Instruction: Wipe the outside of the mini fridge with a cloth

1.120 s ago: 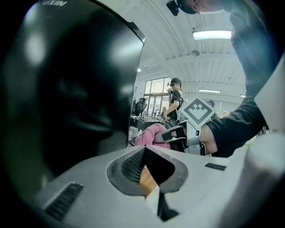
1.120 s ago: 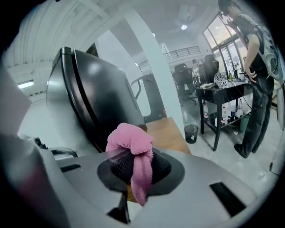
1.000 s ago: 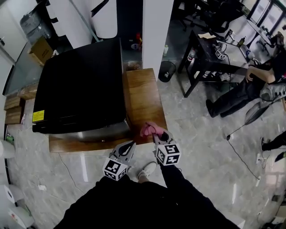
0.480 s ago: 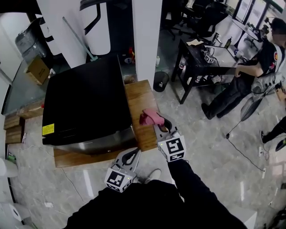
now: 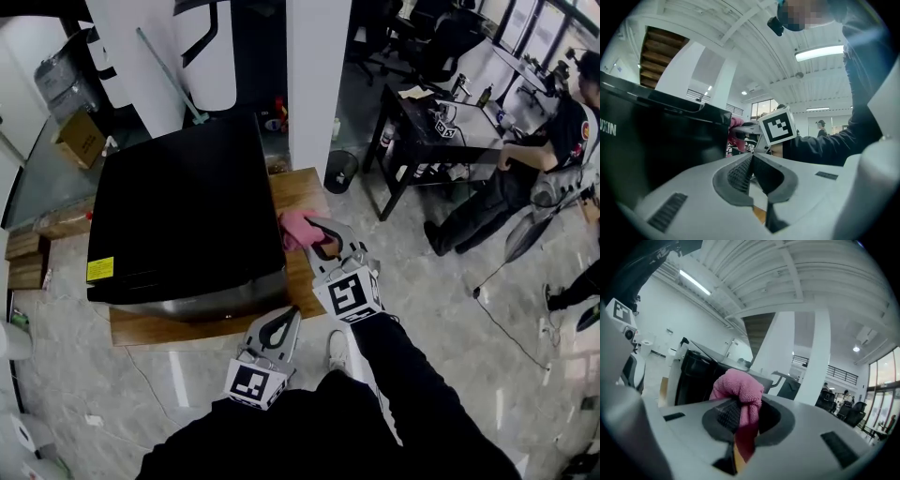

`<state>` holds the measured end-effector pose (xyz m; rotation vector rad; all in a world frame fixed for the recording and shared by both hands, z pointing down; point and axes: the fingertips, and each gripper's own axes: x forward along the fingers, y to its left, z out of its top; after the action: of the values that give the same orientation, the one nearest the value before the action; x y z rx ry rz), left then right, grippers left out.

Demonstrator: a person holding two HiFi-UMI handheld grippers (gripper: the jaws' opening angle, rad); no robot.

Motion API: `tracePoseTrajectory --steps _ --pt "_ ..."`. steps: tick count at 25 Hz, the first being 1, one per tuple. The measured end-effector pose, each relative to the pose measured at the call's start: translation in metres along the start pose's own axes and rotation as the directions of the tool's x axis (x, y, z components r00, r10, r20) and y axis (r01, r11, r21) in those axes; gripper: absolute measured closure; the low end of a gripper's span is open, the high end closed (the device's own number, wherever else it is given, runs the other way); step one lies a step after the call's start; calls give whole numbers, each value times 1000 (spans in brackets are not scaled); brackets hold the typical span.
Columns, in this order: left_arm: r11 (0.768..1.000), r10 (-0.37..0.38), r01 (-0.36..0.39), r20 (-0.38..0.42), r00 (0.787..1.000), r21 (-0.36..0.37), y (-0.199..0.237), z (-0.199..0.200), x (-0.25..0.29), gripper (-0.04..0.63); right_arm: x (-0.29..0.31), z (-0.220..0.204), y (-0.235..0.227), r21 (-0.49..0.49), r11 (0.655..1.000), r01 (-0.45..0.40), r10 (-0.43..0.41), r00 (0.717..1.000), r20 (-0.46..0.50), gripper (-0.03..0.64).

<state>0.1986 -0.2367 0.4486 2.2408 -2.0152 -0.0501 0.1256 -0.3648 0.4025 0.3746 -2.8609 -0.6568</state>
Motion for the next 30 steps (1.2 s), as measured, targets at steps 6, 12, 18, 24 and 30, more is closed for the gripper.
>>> tracePoseTrajectory --steps 6,12,18,24,30 --pt "985 169 -170 -27 985 -33 0 -6 35 591 14 7 3 -137 981 -134 142 988 52 561" --pt "946 325 -325 11 946 -17 1 -11 67 591 17 6 8 -240 936 -258 295 947 131 563" --pt "884 467 -466 58 883 -19 12 -20 67 591 23 -9 18 -278 895 -350 407 896 181 574" --pt "841 540 -540 64 839 -24 17 -45 76 591 29 -65 41 -248 856 -454 496 856 147 574" --pt "820 572 -572 12 820 -39 38 -88 84 591 49 -124 76 -193 823 -534 557 826 90 574"
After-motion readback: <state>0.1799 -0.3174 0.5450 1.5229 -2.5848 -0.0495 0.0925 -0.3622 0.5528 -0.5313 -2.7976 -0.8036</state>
